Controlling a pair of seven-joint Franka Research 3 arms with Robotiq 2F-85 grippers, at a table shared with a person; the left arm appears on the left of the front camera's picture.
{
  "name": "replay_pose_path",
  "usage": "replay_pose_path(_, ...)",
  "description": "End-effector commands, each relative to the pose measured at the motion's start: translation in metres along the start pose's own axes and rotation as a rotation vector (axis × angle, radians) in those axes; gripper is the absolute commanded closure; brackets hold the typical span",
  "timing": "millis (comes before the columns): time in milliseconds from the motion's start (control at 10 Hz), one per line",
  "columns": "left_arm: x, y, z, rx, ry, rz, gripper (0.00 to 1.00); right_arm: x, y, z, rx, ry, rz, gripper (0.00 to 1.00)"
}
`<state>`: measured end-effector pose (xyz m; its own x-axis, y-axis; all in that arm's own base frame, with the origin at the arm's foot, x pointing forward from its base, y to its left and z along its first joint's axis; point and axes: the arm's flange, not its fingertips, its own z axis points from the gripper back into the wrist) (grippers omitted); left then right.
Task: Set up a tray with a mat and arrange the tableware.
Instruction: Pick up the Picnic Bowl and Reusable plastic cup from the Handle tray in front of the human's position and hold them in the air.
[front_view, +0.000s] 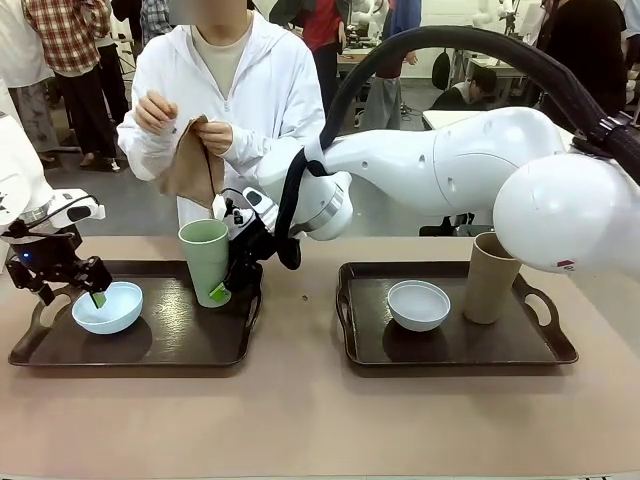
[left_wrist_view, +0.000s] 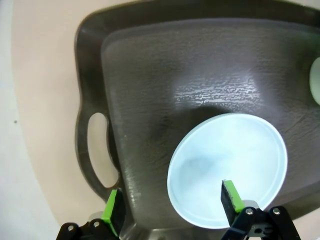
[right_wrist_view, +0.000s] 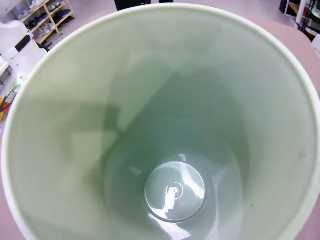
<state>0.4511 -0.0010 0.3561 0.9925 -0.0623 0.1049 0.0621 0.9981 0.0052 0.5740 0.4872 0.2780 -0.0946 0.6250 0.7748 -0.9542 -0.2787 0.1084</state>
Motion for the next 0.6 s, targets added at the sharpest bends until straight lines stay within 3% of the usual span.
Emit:
replay_pose_path(0, 0.0094, 0.0017, -0.0048, -0.023, -0.012, 0.042, 0.0, 0.0069, -0.0118, -0.0015, 0.019, -0.031, -0.021, 0.0)
replay_pose_path(100, 0.0106, 0.001, -0.0068, -0.023, -0.011, 0.039, 0.06, 0.0052, -0.0115, -0.0006, 0.036, -0.034, -0.005, 0.0)
replay_pose_path(200, 0.011, -0.0002, -0.0076, -0.022, -0.016, 0.046, 0.55, 0.0038, -0.0098, -0.0006, 0.048, -0.024, 0.003, 0.59)
replay_pose_path(300, 0.0113, -0.0007, -0.0085, -0.016, -0.018, 0.054, 0.6, 0.0042, -0.0094, -0.0013, 0.048, -0.026, 0.007, 0.59)
replay_pose_path(400, 0.0108, -0.0008, -0.0091, -0.011, -0.018, 0.06, 1.0, 0.003, -0.0094, -0.0013, 0.049, -0.026, 0.01, 1.0)
replay_pose_path(500, 0.0113, -0.0014, -0.0084, -0.003, -0.021, 0.069, 1.0, 0.0024, -0.0096, -0.0014, 0.049, -0.026, 0.012, 0.65)
